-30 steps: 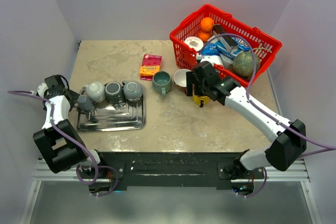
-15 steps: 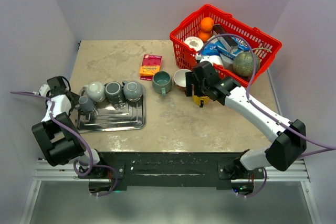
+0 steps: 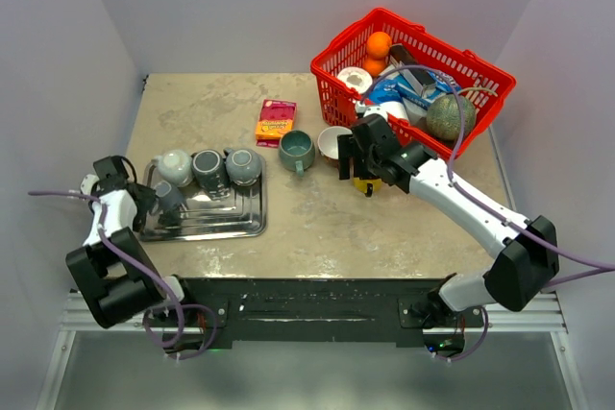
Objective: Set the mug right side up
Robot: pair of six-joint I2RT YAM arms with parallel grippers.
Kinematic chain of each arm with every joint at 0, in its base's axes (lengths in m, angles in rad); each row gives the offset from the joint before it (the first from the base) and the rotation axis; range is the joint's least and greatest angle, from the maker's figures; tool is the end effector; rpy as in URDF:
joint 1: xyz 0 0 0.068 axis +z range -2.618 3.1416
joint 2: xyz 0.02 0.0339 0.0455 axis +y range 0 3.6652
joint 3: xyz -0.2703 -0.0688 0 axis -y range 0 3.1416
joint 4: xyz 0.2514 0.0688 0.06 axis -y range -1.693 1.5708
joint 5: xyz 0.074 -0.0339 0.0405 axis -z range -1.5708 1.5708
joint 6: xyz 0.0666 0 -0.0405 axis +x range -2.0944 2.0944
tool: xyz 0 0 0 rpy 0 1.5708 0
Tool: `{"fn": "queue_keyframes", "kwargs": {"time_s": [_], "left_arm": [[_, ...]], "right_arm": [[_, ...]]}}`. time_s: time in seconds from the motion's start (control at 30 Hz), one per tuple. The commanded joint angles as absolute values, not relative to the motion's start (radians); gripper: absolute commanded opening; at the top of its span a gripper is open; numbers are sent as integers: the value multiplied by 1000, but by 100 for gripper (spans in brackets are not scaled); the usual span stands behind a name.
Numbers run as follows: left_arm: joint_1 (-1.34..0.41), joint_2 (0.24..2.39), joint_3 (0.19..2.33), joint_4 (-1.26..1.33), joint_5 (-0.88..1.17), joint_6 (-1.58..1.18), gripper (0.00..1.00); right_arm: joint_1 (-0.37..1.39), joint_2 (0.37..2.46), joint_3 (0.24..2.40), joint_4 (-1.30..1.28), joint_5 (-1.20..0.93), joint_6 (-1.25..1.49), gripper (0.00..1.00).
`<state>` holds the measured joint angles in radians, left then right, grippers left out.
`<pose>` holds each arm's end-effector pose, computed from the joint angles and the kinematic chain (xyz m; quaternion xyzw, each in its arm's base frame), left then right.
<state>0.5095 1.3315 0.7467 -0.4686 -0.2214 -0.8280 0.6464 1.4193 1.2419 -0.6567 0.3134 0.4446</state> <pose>0.2263 0.1432 0.1666 -0.6179 0.7363 0.0651 0.2680 0.2754 0.1821 0.2937 -0.0369 0.9225 0.0601 0.3796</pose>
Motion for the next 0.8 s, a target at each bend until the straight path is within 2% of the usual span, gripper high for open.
{"fn": "queue_keyframes", "kwargs": {"time_s": [0.0,0.33,0.47,0.77], "left_arm": [[514,1223,666,-512,-146,-876,67],[509,1034,537,-548,38,-848,64],[500,973,541,-603,38,-833,62],[457,839,583,-647,113,-732,66]], "right_arm": [[641,1416,1223,-620,295,457,84],[641,1416,1184,-594,276,468,84],[640,1419,1172,-583,262,472,84],[641,1428,1157,-565,244,474,84]]}}
